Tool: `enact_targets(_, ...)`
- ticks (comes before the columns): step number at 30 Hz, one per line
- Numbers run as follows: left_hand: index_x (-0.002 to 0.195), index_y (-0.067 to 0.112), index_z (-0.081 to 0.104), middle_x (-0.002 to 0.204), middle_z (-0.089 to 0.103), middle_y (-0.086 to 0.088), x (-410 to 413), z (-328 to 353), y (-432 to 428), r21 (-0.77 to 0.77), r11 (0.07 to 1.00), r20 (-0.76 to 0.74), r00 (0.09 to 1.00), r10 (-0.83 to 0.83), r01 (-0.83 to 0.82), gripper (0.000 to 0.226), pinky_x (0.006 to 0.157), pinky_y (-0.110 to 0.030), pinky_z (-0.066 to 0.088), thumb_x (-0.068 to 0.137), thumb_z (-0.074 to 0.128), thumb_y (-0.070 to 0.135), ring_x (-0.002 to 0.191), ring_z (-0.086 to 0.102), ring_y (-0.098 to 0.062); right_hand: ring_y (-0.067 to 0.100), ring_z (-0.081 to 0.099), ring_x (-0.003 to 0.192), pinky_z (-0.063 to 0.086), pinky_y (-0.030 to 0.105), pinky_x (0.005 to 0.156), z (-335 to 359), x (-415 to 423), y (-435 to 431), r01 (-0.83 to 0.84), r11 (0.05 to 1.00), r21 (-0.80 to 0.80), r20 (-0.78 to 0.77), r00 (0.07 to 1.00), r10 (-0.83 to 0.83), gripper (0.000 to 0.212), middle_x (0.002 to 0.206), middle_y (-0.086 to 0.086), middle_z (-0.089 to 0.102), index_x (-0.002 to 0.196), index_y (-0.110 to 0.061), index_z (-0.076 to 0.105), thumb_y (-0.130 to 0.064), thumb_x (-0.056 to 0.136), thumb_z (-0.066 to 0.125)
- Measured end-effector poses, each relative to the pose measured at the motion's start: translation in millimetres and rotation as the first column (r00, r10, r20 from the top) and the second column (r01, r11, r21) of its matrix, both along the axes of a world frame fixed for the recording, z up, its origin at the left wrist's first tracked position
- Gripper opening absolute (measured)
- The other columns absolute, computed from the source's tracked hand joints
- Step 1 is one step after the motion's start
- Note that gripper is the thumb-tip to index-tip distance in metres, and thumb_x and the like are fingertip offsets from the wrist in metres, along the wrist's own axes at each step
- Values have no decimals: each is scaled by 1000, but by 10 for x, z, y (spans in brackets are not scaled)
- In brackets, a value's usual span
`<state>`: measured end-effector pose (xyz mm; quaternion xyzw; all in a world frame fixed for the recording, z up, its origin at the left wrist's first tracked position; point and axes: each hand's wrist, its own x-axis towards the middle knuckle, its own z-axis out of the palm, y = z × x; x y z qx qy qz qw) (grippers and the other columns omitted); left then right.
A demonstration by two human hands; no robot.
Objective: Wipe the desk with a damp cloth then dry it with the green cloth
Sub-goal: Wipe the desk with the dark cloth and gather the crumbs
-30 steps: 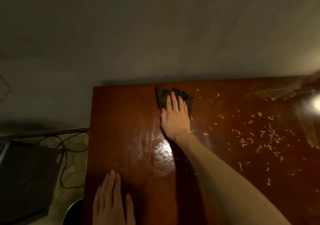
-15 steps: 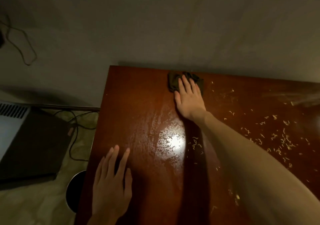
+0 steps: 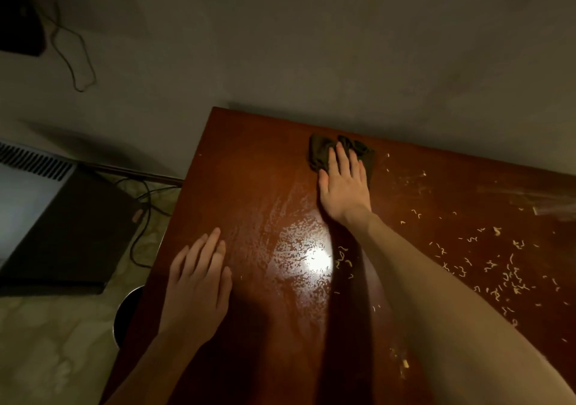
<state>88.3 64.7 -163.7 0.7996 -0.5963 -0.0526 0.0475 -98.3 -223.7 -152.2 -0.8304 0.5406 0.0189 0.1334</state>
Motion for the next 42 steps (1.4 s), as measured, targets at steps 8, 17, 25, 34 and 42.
enact_targets(8, 149, 14, 53, 158, 49, -4, -33, 17, -75, -26, 998, -27, 998, 57, -58, 54, 123, -43, 23, 104, 36, 40, 147, 41, -21, 24, -3, 159, -1, 41, 128, 1, -186, -157, -84, 996, -9, -11, 996, 83, 62, 173, 1, -1, 165, -18, 7, -45, 110, 17)
enact_targets(17, 154, 20, 51, 135, 60, -15, 1, 7, -247, -113, 993, 8, 999, 46, -45, 56, 103, -50, 42, 100, 49, 35, 123, 52, -34, 24, -4, 159, -3, 42, 128, -5, -199, -16, -47, 999, -13, -4, 999, 47, 62, 173, 0, -1, 165, -19, 8, -46, 109, 16)
enact_targets(25, 153, 18, 51, 166, 37, -3, 33, -8, -275, -159, 987, -96, 995, -34, 18, 53, 122, -46, 27, 102, 47, 31, 155, 31, -21, 26, -3, 159, -4, 42, 127, -39, -169, 72, 17, 1000, -20, 5, 1000, -17, 62, 173, 3, 0, 165, -18, 9, -45, 110, 18)
enact_targets(34, 137, 9, 61, 135, 61, -8, 58, 80, -665, -66, 998, 24, 1000, -9, 11, 50, 117, -46, 34, 99, 39, 34, 127, 55, -27, 25, -1, 159, 0, 44, 128, -5, -203, -57, 41, 999, -26, -60, 997, -42, 62, 173, 2, 2, 165, -19, 10, -45, 109, 17)
enact_targets(42, 158, 12, 41, 167, 35, -6, -222, 20, -1581, -122, 988, -95, 990, -103, 91, 59, 123, -44, 28, 103, 32, 33, 154, 31, -22, 38, 21, 151, 16, 51, 124, 125, -15, 74, -15, 997, -76, -170, 985, 1, 65, 167, 13, 23, 162, -10, 17, -46, 108, 20)
